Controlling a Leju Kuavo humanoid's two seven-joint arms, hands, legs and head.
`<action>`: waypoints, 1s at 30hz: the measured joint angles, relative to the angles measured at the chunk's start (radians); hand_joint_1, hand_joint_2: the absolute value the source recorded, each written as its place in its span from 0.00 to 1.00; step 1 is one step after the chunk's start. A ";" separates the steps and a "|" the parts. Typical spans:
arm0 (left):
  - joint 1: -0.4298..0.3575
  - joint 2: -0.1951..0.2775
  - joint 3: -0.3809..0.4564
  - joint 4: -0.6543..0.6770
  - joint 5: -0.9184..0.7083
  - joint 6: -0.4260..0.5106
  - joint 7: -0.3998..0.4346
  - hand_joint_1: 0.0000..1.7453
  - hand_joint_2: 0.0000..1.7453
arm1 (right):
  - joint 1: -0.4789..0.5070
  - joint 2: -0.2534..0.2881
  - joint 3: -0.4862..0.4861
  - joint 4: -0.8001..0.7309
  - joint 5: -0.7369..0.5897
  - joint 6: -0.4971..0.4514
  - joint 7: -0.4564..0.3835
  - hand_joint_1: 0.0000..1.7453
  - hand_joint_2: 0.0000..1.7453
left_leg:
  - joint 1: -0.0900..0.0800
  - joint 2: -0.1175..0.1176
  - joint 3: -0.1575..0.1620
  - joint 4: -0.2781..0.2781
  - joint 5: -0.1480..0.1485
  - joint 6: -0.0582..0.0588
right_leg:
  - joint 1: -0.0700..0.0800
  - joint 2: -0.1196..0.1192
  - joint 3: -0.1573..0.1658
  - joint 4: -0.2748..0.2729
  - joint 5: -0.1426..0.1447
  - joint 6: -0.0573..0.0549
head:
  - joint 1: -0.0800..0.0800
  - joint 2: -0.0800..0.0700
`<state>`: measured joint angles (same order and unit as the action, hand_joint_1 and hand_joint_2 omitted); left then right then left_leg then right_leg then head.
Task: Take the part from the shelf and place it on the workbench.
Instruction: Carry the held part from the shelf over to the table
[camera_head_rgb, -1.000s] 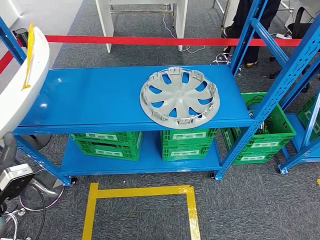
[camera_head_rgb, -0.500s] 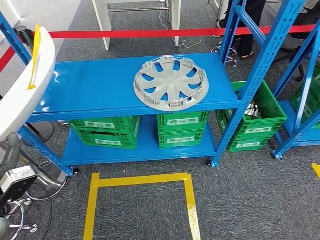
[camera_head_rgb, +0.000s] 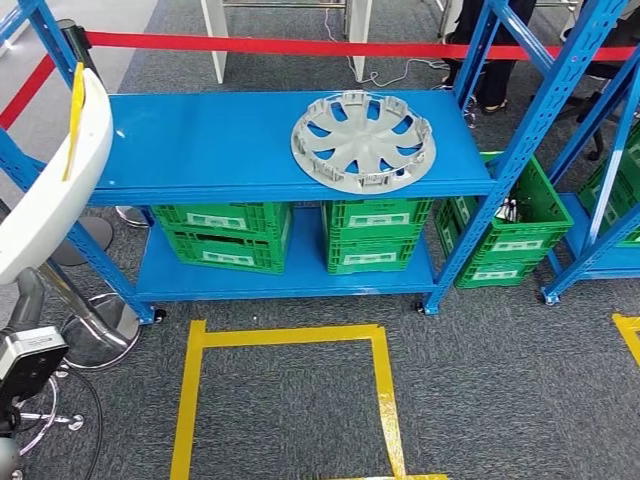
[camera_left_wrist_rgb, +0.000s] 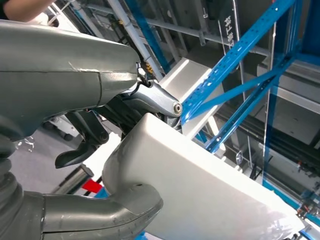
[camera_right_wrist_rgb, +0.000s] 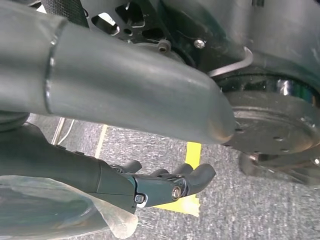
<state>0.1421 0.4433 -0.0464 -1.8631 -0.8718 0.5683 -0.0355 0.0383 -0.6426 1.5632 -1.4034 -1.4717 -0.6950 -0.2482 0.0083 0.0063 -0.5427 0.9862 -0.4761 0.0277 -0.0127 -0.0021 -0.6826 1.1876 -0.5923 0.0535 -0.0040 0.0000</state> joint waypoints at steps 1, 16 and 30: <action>0.001 -0.001 0.000 0.000 0.000 0.000 0.000 1.00 1.00 | 0.000 0.000 0.000 0.000 0.000 0.000 -0.001 0.00 0.00 | -0.004 0.001 -0.013 0.001 0.010 0.002 | 0.001 0.000 -0.011 0.061 -0.027 -0.001 | 0.000 0.000; 0.016 0.003 0.036 -0.001 0.028 -0.014 -0.025 1.00 1.00 | -0.022 0.000 0.002 -0.013 -0.011 0.031 -0.056 0.00 0.00 | -0.010 -0.006 -0.139 0.219 -0.100 -0.050 | 0.014 -0.008 0.174 -0.248 0.114 -0.076 | -0.005 0.000; 0.014 0.016 0.072 -0.002 0.048 -0.014 -0.037 1.00 1.00 | -0.007 0.021 -0.033 0.024 -0.011 0.093 -0.044 0.00 0.00 | -0.006 0.002 0.042 -0.017 -0.015 0.007 | 0.003 -0.001 -0.008 -0.057 0.047 -0.017 | 0.003 0.000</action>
<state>0.1564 0.4589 0.0254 -1.8654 -0.8243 0.5544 -0.0725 0.0309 -0.6221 1.5301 -1.3798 -1.4828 -0.6023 -0.2919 0.0027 0.0088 -0.5008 0.9692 -0.4910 0.0350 -0.0094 -0.0028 -0.6910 1.1309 -0.5448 0.0368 -0.0011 0.0000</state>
